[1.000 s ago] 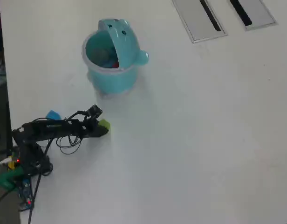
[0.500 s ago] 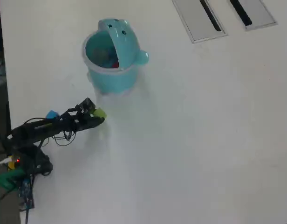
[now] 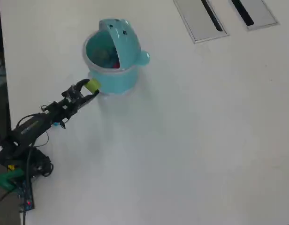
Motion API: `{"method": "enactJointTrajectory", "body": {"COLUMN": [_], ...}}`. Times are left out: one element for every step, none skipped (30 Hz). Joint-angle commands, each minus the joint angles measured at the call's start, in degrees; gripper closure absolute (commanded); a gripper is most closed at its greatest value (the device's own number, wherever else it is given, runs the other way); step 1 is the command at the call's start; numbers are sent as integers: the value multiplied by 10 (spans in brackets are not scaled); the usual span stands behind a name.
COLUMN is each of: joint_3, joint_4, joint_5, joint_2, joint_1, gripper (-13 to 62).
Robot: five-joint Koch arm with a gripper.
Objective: Grasp RGB lego blocks and put them in the bin one by one.
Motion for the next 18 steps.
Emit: {"method": "enactJointTrajectory", "body": {"joint_3": [-62,-96,-107,-123,-138,-151,-162,-181,-199,-239,-251,-265,-272,-298,-310,-319,-326,-341], "joint_4": [-43,-14,-10,-3,6,8,8,15,21,27,33,34,35,39,39,40,39,39], "joint_5": [9,11,11,11,11,11,11,11,11,7,4,4,4,3,2,-3,-12,-22], "joint_2": [23,30,31,33,34,34,33,29,25,6,1,-4,-9,-38,-50,-58,-66,-81], "joint_1": [-6,-13,-17,-20,-25,-27,-30,-36,-42,-53,-60,-65,-69,-78,-86,-91,-95,-102], "gripper": [394,393,393,393,394,394,394,395,395,395,395,395,395,395,395,395,395,396]}}
